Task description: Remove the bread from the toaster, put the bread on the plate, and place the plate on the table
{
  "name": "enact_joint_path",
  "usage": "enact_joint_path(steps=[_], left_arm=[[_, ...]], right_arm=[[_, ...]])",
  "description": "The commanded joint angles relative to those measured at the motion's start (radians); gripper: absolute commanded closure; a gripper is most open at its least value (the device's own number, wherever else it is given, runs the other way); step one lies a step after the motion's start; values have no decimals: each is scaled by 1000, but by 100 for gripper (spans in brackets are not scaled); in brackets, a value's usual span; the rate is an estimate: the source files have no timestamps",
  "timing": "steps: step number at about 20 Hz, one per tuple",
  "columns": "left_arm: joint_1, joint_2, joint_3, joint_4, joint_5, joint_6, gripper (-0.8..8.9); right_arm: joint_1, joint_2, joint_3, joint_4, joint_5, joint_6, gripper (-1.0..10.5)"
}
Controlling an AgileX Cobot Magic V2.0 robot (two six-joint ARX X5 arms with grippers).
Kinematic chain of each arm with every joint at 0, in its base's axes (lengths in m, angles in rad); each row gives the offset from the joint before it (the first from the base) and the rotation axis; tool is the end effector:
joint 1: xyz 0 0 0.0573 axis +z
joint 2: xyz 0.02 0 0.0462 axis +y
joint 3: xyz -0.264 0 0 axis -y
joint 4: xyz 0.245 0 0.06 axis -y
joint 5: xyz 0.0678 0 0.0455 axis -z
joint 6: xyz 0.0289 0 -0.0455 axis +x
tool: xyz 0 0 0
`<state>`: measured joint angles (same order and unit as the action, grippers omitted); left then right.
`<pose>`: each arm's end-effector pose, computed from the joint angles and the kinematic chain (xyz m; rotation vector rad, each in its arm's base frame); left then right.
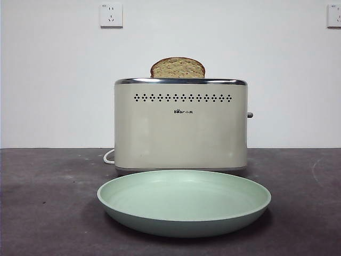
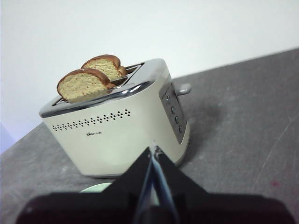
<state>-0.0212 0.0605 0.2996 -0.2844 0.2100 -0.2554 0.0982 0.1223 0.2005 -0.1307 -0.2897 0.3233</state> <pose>0.0761 -0.0076 0.2314 -0.2585 0.0745 -0.2241 0.0916 0.0173 0.2097 0.3242 0.1148 0.3760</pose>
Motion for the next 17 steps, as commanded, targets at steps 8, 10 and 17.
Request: enact_joint_path(steps=[8, 10, 17], left_arm=[[3, 190, 258, -145, 197, 27, 819], [3, 232, 315, -187, 238, 50, 819], [2, 364, 506, -412, 302, 194, 819]], right_arm=[[2, 264, 377, -283, -159, -100, 959], [2, 324, 478, -393, -158, -155, 959], [3, 490, 750, -721, -161, -347, 958]])
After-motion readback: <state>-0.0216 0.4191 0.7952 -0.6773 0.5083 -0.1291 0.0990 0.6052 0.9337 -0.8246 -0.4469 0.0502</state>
